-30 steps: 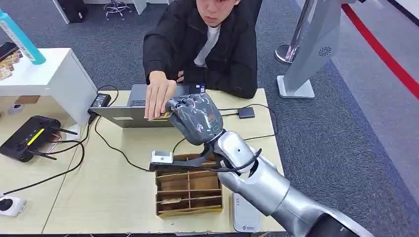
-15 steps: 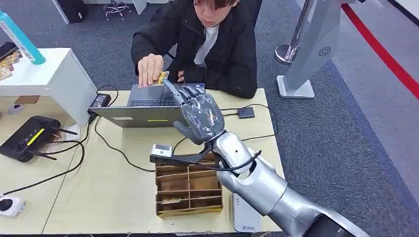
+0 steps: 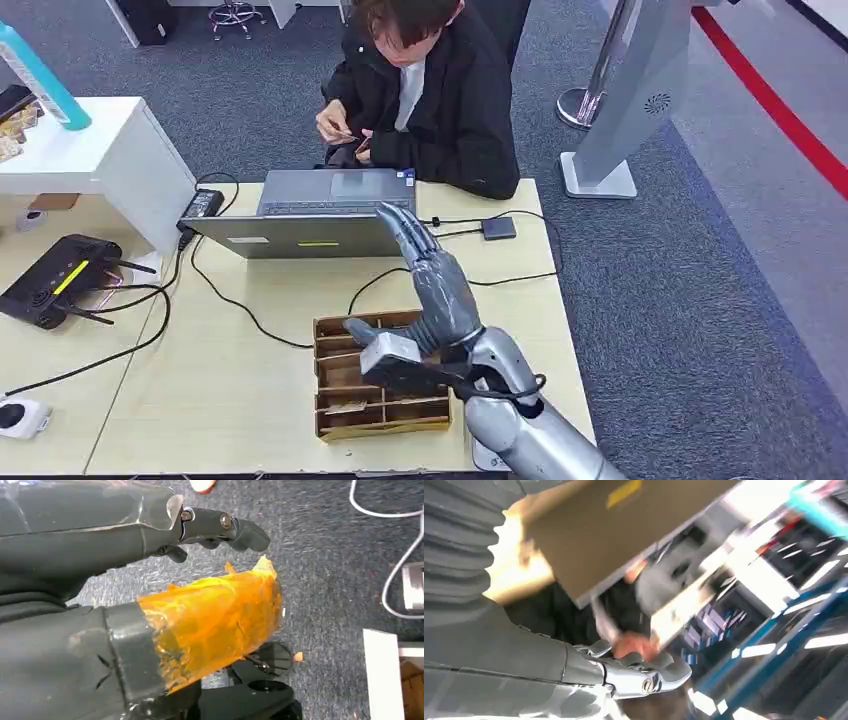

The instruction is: Pass the card to the sensor for recognition and then transmit it.

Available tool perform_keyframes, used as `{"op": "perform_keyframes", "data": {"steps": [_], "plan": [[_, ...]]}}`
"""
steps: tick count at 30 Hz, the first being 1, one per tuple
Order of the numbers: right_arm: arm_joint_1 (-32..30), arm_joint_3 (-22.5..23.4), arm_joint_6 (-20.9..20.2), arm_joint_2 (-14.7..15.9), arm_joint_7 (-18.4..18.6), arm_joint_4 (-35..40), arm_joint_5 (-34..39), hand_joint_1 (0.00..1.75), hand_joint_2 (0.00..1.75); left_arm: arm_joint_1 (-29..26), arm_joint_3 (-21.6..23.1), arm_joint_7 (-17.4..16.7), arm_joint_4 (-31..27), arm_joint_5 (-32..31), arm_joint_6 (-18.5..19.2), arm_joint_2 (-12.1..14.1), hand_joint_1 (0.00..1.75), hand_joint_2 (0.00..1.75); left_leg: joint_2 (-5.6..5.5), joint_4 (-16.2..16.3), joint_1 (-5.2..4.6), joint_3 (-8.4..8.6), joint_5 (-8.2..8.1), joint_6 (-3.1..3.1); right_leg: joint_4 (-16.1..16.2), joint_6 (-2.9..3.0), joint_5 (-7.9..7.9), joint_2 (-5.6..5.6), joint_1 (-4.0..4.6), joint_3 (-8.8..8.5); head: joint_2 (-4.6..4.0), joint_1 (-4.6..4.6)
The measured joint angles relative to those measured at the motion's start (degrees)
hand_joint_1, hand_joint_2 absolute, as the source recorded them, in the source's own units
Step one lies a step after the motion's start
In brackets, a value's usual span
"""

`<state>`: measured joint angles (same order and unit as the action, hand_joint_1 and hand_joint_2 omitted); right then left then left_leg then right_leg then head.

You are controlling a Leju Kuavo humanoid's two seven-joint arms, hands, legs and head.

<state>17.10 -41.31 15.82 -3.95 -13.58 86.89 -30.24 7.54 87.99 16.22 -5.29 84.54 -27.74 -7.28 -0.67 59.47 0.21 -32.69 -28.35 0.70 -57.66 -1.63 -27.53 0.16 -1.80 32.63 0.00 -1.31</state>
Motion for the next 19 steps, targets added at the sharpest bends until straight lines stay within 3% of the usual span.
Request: {"op": "perform_keyframes", "data": {"steps": [7,11,19], "plan": [[-15.1,6.7,-9.9,2.6,-11.2,12.2,17.8,0.0,0.0,-0.9,-1.1,1.0,0.0,2.0,0.0,-0.3,0.0,0.0,-0.01,0.0,-0.05,-0.06,-0.02,0.01,0.0,-0.02,-0.01,-0.04,0.0,0.04,0.0,0.04],[-20.7,9.6,-12.6,3.1,-13.6,16.2,19.6,0.0,0.0,-1.3,-1.4,1.3,0.0,2.8,0.0,-0.4,0.0,0.0,0.01,0.0,-0.05,-0.05,-0.02,-0.02,0.0,-0.02,-0.01,-0.01,0.02,0.05,0.0,0.04],[-27.1,12.0,-13.5,3.5,-16.1,18.5,22.8,0.0,0.0,-1.4,-2.3,1.3,0.0,3.9,0.1,-0.4,0.0,0.0,0.01,0.0,-0.04,-0.04,-0.01,-0.03,0.0,-0.01,-0.01,0.0,0.03,0.03,0.0,0.04]]}}
